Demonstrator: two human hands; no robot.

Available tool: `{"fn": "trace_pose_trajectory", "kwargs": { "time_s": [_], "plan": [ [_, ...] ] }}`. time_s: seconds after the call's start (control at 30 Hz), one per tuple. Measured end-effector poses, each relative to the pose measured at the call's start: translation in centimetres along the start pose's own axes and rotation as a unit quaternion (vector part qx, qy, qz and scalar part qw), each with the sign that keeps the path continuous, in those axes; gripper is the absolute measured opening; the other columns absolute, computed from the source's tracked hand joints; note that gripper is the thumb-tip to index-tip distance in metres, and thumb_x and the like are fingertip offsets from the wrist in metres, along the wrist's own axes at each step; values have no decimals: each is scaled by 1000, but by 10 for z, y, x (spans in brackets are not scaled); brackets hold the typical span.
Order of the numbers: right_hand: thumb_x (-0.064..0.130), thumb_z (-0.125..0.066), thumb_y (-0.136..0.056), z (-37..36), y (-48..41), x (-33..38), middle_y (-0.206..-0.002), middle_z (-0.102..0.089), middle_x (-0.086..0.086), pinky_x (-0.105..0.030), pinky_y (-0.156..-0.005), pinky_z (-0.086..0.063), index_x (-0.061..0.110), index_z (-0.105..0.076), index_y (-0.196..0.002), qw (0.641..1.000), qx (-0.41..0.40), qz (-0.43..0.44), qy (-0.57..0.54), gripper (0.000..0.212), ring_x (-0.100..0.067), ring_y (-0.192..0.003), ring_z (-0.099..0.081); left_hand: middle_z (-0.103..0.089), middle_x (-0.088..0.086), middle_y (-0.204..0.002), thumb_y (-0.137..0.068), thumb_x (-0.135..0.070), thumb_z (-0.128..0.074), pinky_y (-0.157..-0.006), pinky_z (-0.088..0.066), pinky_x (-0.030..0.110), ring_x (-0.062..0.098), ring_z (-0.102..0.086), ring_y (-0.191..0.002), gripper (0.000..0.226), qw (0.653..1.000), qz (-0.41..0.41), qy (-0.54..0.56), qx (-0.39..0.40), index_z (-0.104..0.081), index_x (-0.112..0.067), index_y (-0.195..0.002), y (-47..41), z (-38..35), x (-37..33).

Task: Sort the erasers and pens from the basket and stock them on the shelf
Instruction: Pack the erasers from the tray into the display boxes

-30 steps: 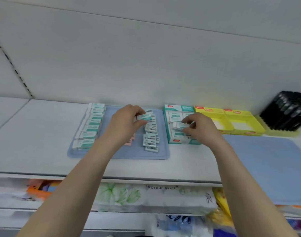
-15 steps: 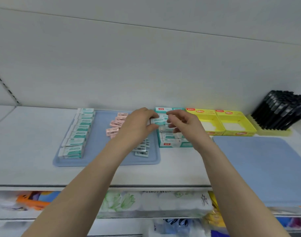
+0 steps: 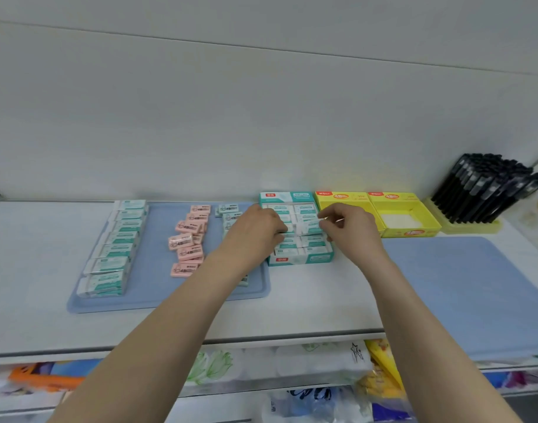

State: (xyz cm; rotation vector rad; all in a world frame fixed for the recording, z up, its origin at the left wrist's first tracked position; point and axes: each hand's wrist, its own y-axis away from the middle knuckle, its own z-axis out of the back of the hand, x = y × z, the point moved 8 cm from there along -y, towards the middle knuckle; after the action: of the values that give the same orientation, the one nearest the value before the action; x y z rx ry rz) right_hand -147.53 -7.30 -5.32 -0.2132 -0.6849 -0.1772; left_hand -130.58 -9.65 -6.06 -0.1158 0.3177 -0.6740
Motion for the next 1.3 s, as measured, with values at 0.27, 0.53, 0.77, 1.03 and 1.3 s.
{"fn": "trace_pose_trajectory", "kwargs": {
  "time_s": [0.27, 0.53, 0.77, 1.03, 1.3],
  "plan": [
    [19, -59, -94, -29, -5, 23, -108, -62, -10, -30, -73, -39, 10, -75, -103, 977, 21, 88, 195, 20, -27, -95, -58, -68, 2, -94, -94, -24, -52, -78, -47, 38, 21, -57, -89, 25, 1000, 9, 22, 2, -71, -10, -87, 7, 0, 7],
    [22, -59, -92, -32, -3, 65, -106, -68, -8, -35, -76, -44, 19, -73, -109, 966, -36, 113, 230, 22, -30, -99, -59, -63, 0, -122, -92, -21, -60, -94, -40, 32, 23, -54, -113, 27, 991, 70, 45, -104, -68, -18, -118, 67, 53, 55],
    [16, -60, -91, -111, 3, 179, -104, -71, -5, -31, -86, -45, 18, -72, -111, 967, 58, 242, 60, 24, -24, -95, -64, -58, 10, -131, -92, -13, -60, -97, -40, 37, 33, -53, -118, 36, 960, 242, -10, -143, -61, -10, -127, 138, 104, 175],
    [18, -56, -94, -216, -26, 258, -133, -60, -11, -32, -101, -41, 12, -58, -133, 937, 201, 266, 105, 40, -27, -119, -57, -59, 16, -123, -91, -18, -58, -91, -44, 39, 35, -55, -112, 30, 970, 241, -21, 4, -64, -2, -115, 142, 79, 217],
    [16, -62, -89, -247, -24, 272, -115, -65, -14, -36, -90, -46, 9, -67, -119, 933, 217, 257, 126, 32, -30, -106, -59, -53, 8, -126, -89, -31, -65, -89, -39, 32, 26, -54, -113, 37, 960, 277, 33, -33, -60, -17, -123, 149, 80, 228]
  ]
}}
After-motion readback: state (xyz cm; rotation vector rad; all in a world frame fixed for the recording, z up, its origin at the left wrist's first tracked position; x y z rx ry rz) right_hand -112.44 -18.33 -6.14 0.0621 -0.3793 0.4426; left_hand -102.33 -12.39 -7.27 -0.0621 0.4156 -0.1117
